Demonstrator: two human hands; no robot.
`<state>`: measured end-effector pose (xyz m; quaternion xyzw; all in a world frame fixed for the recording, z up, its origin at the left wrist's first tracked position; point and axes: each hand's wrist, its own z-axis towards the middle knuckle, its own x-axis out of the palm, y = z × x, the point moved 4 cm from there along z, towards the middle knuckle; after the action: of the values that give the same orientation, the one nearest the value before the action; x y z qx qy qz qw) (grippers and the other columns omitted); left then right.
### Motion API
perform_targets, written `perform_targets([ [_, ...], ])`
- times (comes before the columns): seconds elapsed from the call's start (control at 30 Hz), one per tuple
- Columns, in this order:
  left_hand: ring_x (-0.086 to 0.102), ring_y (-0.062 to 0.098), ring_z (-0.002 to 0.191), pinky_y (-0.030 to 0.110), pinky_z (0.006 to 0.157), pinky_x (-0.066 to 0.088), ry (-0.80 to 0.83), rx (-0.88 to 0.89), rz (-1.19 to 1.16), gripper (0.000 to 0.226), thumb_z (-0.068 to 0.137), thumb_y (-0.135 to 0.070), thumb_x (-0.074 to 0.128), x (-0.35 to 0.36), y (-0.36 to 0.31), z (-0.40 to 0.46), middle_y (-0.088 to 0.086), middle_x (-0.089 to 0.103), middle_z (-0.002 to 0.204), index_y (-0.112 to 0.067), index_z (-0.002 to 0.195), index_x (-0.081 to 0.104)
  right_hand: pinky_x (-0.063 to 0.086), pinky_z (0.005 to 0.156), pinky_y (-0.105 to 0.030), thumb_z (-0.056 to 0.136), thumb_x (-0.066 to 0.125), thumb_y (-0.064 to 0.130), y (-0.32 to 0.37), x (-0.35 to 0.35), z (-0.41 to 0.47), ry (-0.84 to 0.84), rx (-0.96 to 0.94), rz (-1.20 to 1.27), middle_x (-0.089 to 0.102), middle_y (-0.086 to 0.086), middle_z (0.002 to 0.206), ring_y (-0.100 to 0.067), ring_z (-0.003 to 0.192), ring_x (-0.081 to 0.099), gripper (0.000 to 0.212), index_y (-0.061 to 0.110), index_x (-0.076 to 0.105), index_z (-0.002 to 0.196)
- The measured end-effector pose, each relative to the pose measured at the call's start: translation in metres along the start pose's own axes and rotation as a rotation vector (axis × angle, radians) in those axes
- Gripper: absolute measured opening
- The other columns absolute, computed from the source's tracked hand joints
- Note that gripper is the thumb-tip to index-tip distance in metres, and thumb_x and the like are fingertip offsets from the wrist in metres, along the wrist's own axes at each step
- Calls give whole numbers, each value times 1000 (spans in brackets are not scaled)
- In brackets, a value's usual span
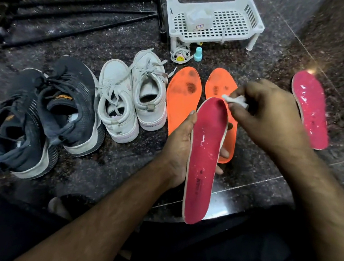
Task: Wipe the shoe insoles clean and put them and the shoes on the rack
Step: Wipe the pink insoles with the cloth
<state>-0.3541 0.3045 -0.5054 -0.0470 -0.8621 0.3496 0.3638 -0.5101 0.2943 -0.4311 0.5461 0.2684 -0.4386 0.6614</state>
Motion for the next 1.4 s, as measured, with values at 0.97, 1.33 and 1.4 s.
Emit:
perform_targets([
  [0.97,58,33,66,37,52,55,61,-5,6,75,101,-64,26,5,2,0,18,67,81,-10,99,78,49,67,-37,82,69,31,1,-11,-2,-46,-30,-113,54,3,89,-21,84,59,17,27,68,98],
  [1.33,62,31,59,36,53,55,67,-10,61,76,100,-66,26,6,4,-2,22,66,77,-5,109,71,39,60,-32,81,73,32,1,-21,-7,-32,21,-47,55,4,79,-16,69,53,12,23,65,80],
  [1.4,63,31,61,36,51,54,62,-9,53,73,101,-65,26,9,4,-3,21,66,76,-8,101,73,41,64,-29,80,74,35,11,-12,-15,98,2,67,57,8,78,-8,66,52,13,23,70,84],
])
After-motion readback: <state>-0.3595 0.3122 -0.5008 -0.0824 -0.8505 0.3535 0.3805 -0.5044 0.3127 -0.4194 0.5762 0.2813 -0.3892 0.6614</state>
